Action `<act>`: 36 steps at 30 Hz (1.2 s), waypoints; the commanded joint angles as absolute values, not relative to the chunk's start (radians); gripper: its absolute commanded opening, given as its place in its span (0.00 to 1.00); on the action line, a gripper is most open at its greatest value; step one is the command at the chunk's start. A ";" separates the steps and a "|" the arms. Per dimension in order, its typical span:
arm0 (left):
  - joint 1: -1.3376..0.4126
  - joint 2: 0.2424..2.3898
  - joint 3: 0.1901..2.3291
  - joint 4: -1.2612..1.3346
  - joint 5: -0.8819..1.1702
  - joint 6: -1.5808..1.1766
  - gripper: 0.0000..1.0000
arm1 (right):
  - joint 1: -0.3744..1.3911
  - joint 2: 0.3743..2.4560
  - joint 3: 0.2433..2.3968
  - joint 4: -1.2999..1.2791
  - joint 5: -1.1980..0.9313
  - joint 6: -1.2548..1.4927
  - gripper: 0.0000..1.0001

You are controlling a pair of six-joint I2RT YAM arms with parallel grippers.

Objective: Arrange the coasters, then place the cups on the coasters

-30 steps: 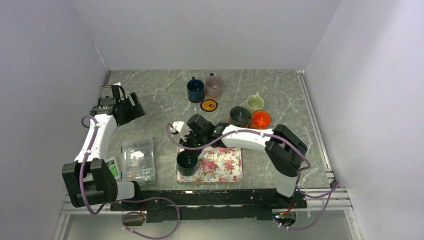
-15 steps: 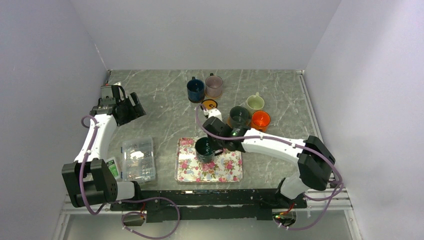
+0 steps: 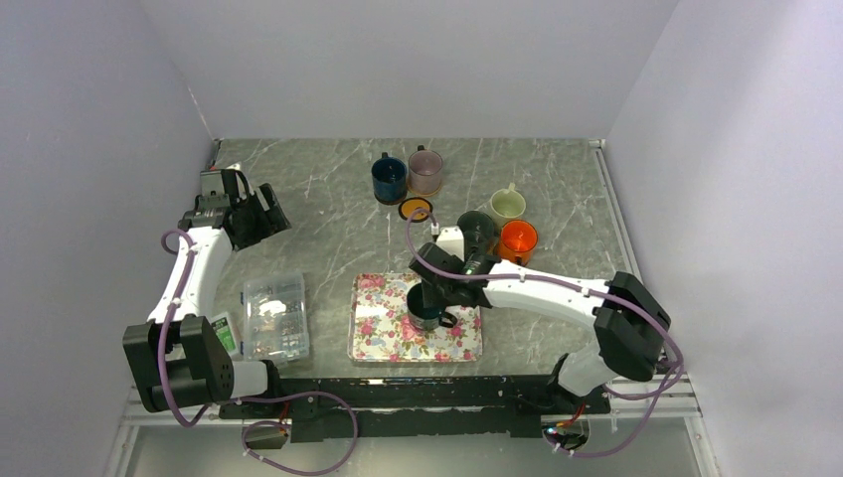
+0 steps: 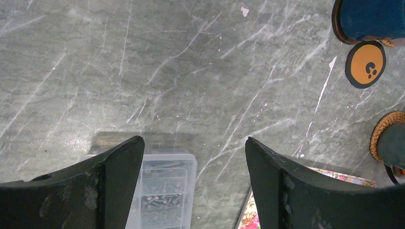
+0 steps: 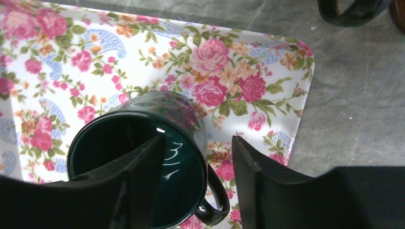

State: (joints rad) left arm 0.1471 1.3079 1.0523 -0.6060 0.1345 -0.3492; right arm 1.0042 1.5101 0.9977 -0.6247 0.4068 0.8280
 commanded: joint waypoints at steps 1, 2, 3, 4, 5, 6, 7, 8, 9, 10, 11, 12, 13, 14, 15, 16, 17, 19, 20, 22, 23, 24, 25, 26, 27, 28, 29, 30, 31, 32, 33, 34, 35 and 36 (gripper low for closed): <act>0.150 1.307 1.062 -0.584 0.152 -0.343 0.83 | 0.995 1.425 1.005 -0.521 0.330 0.601 0.60; 0.150 1.306 1.062 -0.583 0.155 -0.342 0.83 | 0.989 1.419 1.000 -0.502 0.305 0.513 0.60; 0.150 1.307 1.062 -0.583 0.159 -0.342 0.83 | 0.982 1.416 0.997 -0.488 0.272 0.453 0.60; 0.150 1.307 1.062 -0.583 0.160 -0.341 0.83 | 0.972 1.417 1.000 -0.478 0.241 0.397 0.60; 0.150 1.306 1.062 -0.584 0.161 -0.341 0.83 | 0.964 1.418 1.004 -0.473 0.221 0.357 0.58; 0.151 1.305 1.062 -0.584 0.163 -0.341 0.83 | 0.953 1.420 1.006 -0.464 0.189 0.312 0.57; 0.151 1.305 1.062 -0.586 0.162 -0.341 0.83 | 0.942 1.424 1.007 -0.457 0.171 0.282 0.55; 0.150 1.304 1.062 -0.585 0.161 -0.339 0.83 | 0.932 1.432 1.010 -0.455 0.169 0.262 0.54; 0.150 1.304 1.062 -0.586 0.160 -0.338 0.83 | 0.920 1.440 1.014 -0.458 0.168 0.244 0.53; 0.150 1.302 1.061 -0.588 0.156 -0.339 0.83 | 0.910 1.450 1.019 -0.463 0.175 0.233 0.52; 0.150 1.302 1.060 -0.589 0.155 -0.337 0.83 | 0.901 1.458 1.024 -0.470 0.188 0.226 0.52; 0.150 1.302 1.060 -0.589 0.154 -0.337 0.83 | 0.893 1.462 1.025 -0.472 0.190 0.215 0.52; 0.150 1.301 1.059 -0.590 0.155 -0.337 0.83 | 0.883 1.462 1.024 -0.470 0.185 0.204 0.52; 0.150 1.302 1.060 -0.589 0.155 -0.337 0.83 | 0.875 1.461 1.020 -0.462 0.171 0.193 0.51; 0.151 1.303 1.060 -0.589 0.157 -0.337 0.83 | 0.871 1.460 1.016 -0.454 0.147 0.177 0.51; 0.151 1.305 1.061 -0.589 0.159 -0.336 0.83 | 0.869 1.462 1.012 -0.444 0.121 0.158 0.51; 0.150 1.307 1.061 -0.588 0.161 -0.335 0.83 | 0.868 1.464 1.011 -0.439 0.090 0.137 0.51; 0.150 1.312 1.063 -0.592 0.161 -0.335 0.83 | 0.870 1.472 1.011 -0.437 0.030 0.088 0.48; 0.150 1.315 1.064 -0.594 0.158 -0.335 0.83 | 0.869 1.473 1.011 -0.433 0.019 0.071 0.46; 0.151 1.319 1.066 -0.595 0.163 -0.335 0.83 | 0.869 1.480 1.013 -0.426 0.013 0.044 0.41; 0.150 1.320 1.066 -0.595 0.163 -0.336 0.83 | 0.869 1.485 1.016 -0.427 0.016 0.034 0.36; 0.151 1.321 1.066 -0.595 0.164 -0.336 0.83 | 0.869 1.491 1.022 -0.431 0.017 0.030 0.30; 0.150 1.320 1.066 -0.596 0.162 -0.336 0.83 | 0.869 1.494 1.031 -0.436 0.020 0.027 0.24; 0.150 1.319 1.065 -0.597 0.159 -0.336 0.83 | 0.868 1.497 1.038 -0.443 0.021 0.025 0.20; 0.150 1.318 1.065 -0.597 0.158 -0.335 0.83 | 0.869 1.498 1.043 -0.451 0.022 0.026 0.17; 0.150 1.318 1.065 -0.597 0.157 -0.333 0.83 | 0.868 1.498 1.047 -0.458 0.024 0.026 0.15; 0.151 1.316 1.065 -0.597 0.157 -0.334 0.83 | 0.869 1.494 1.050 -0.466 0.028 0.029 0.11; 0.150 1.316 1.065 -0.597 0.157 -0.335 0.83 | 0.868 1.489 1.054 -0.473 0.039 0.039 0.07; 0.151 1.316 1.065 -0.597 0.159 -0.335 0.82 | 0.869 1.484 1.062 -0.483 0.057 0.053 0.03; 0.151 1.315 1.065 -0.597 0.159 -0.335 0.83 | 0.869 1.480 1.075 -0.501 0.075 0.071 0.00; 0.151 1.315 1.065 -0.596 0.161 -0.336 0.83 | 0.868 1.476 1.092 -0.520 0.091 0.087 0.00; 0.150 1.313 1.064 -0.595 0.163 -0.336 0.83 | 0.868 1.472 1.114 -0.541 0.114 0.115 0.00; 0.150 1.312 1.063 -0.594 0.163 -0.337 0.83 | 0.869 1.469 1.137 -0.562 0.141 0.144 0.00; 0.150 1.310 1.063 -0.593 0.165 -0.336 0.83 | 0.868 1.465 1.160 -0.579 0.158 0.169 0.00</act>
State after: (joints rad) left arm 0.1471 1.3216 1.0523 -0.6094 0.1413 -0.3489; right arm 0.8715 1.4982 1.0458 -0.5224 0.0666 0.0799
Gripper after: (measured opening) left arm 0.828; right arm 0.036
